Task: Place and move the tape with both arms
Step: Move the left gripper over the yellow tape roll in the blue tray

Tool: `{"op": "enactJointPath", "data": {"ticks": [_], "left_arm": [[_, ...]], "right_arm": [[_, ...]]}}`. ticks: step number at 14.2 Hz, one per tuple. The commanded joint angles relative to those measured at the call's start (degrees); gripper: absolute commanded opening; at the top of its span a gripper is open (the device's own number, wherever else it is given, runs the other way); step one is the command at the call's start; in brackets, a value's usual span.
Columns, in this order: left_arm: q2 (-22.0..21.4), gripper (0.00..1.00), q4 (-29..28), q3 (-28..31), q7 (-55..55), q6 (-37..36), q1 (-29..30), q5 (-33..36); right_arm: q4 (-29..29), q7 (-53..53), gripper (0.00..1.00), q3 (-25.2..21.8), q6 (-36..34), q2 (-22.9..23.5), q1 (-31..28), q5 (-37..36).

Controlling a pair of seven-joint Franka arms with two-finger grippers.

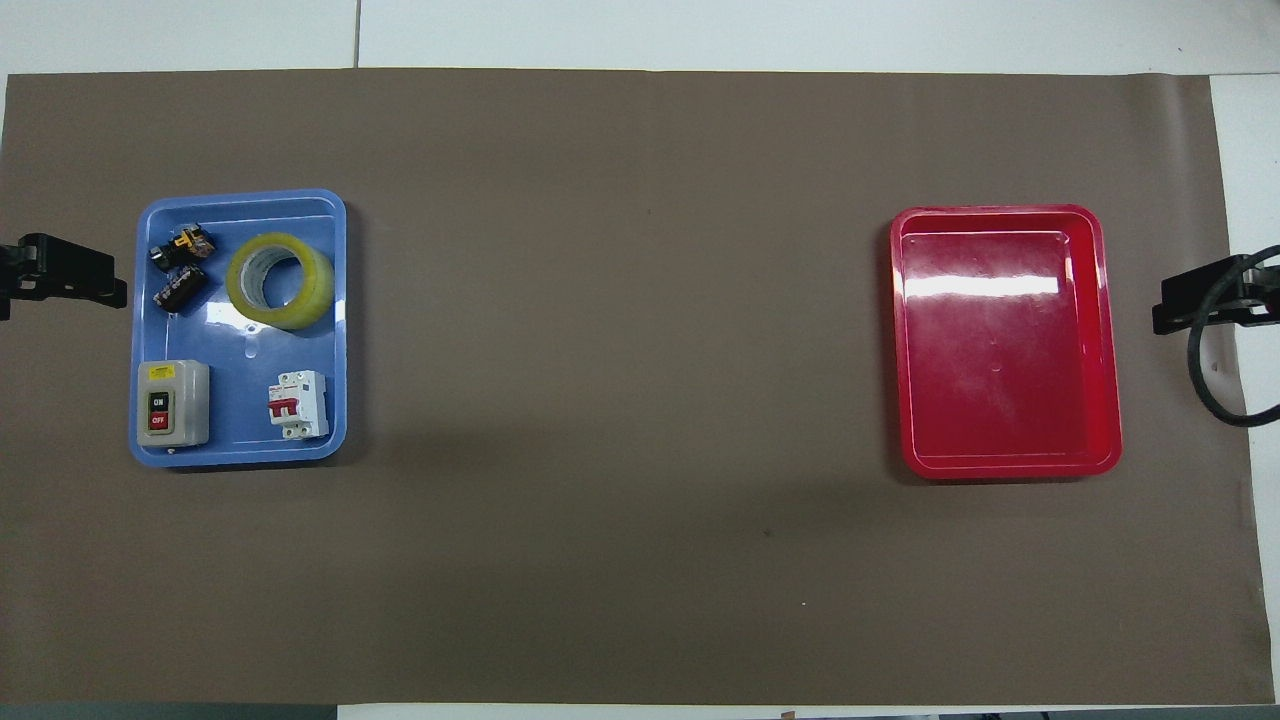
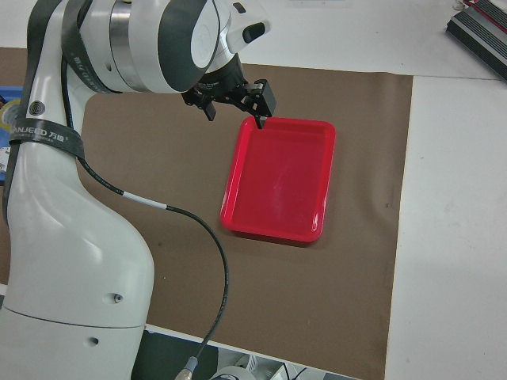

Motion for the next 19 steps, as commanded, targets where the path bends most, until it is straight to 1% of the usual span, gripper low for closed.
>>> {"op": "enactJointPath", "data": {"ticks": [1,12,16,19], "left_arm": [[-0.9,1.0,-1.0,0.1,1.0,0.6,0.5,-1.8],[-0.9,1.0,-1.0,-0.2,0.1,-0.1,0.4,-1.7],[-0.9,1.0,-1.8,-0.2,0.5,3.2,0.2,-1.7],[0.2,1.0,-2.3,-0.2,0.6,5.9,0.2,-1.7]], "right_arm": [[-0.6,-1.6,1.0,0.4,0.5,-0.6,0.3,-1.0],[-1.0,-1.3,1.0,0.4,0.3,-0.8,0.5,0.4],[-1.1,-1.5,1.0,0.3,0.6,-0.8,0.4,0.4],[-1.1,-1.4,1.0,0.3,0.6,-0.8,0.4,0.4]]}}
